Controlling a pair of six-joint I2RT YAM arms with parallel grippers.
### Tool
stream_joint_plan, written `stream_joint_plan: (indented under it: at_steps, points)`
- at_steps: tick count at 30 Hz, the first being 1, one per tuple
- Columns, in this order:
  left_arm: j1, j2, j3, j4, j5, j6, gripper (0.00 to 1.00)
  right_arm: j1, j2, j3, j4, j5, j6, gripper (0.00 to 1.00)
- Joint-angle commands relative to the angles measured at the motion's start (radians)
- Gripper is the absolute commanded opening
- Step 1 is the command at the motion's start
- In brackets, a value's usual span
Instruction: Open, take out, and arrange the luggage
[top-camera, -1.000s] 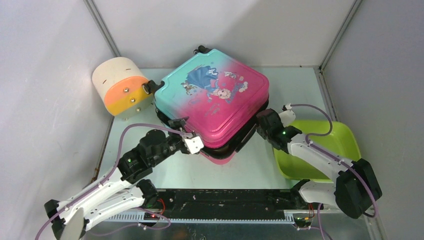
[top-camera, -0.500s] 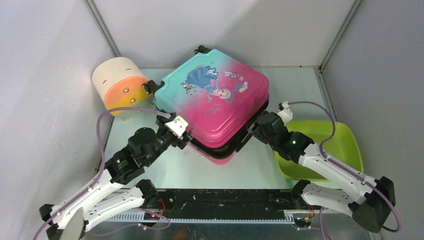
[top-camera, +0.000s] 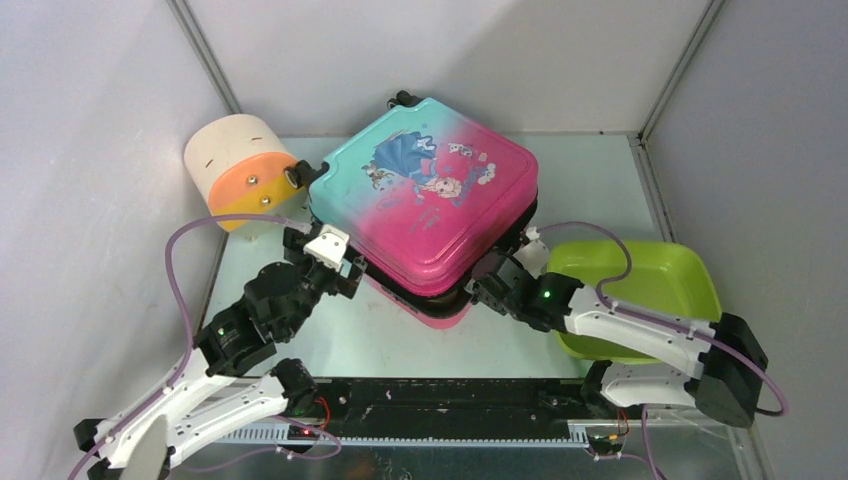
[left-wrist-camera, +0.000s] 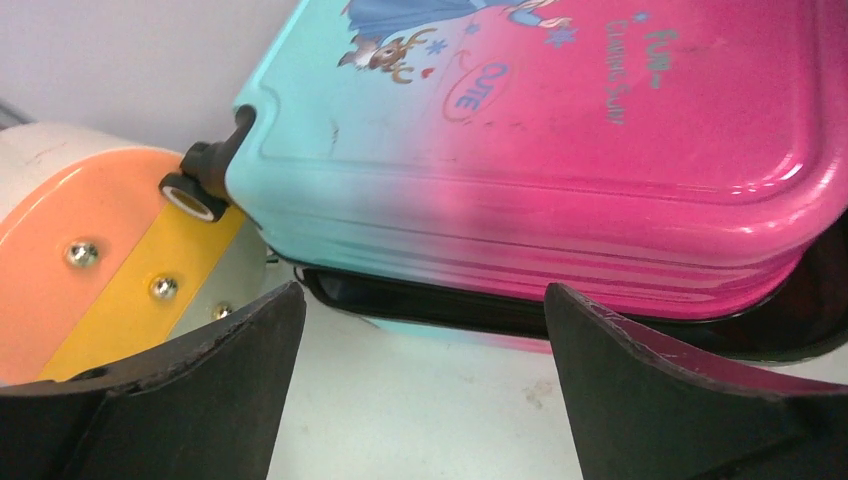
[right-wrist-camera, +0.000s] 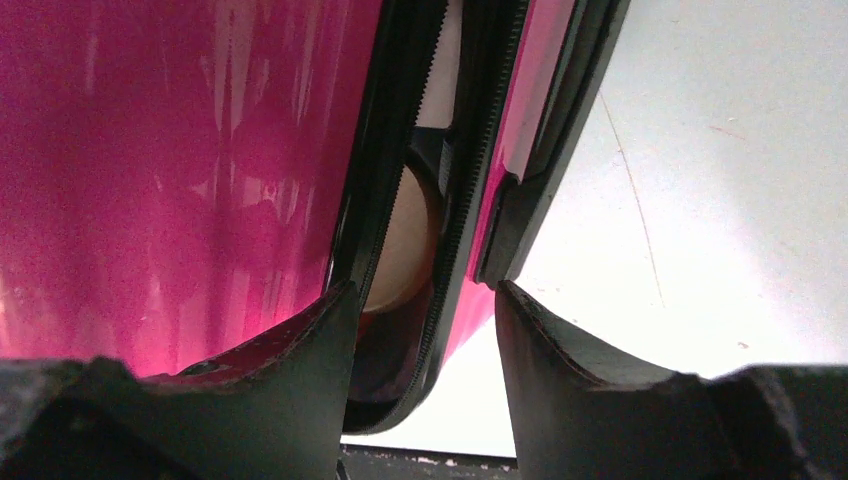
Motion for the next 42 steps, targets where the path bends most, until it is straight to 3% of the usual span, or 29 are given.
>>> stream_joint_plan:
  at_steps: [1,6,9,14,16,20,24,31,36,39,42]
  points:
    - [-0.001,0.028,0.068,-0.038,-0.124,-0.102,0.98,0.016,0.061,0.021,0.115,0.027,0.001,0.55]
    - [0.079,0.117,0.166,-0.147,-0.131,-0.253,0.98,0.017,0.116,0.02,0.059,0.027,0.015,0.5]
    - [0.217,0.164,0.223,-0.2,-0.036,-0.363,0.99,0.014,0.124,0.012,0.03,0.059,-0.022,0.44]
    - [0.366,0.24,0.332,-0.285,0.015,-0.506,1.0,-0.01,0.069,-0.057,0.078,0.09,-0.131,0.09]
    - [0.43,0.265,0.369,-0.307,0.06,-0.554,1.0,-0.024,0.036,-0.092,0.095,0.095,-0.164,0.0]
    - [0.587,0.29,0.387,-0.291,0.238,-0.7,1.0,-0.048,-0.044,-0.155,0.125,0.111,-0.271,0.0]
    - [0.734,0.298,0.362,-0.244,0.274,-0.901,0.96,-0.131,-0.124,-0.22,0.183,0.02,-0.443,0.0]
    - [0.824,0.329,0.285,-0.172,0.278,-1.268,0.97,-0.316,-0.219,-0.306,0.298,-0.191,-0.602,0.0]
    - [0.861,0.39,0.279,-0.181,0.225,-1.339,1.0,-0.355,-0.238,-0.306,0.34,-0.265,-0.678,0.0]
    - [0.897,0.441,0.299,-0.235,0.205,-1.404,1.0,-0.355,-0.246,-0.303,0.34,-0.283,-0.694,0.14]
    - [0.966,0.499,0.277,-0.17,0.298,-1.432,1.0,-0.356,-0.271,-0.299,0.317,-0.28,-0.688,0.43]
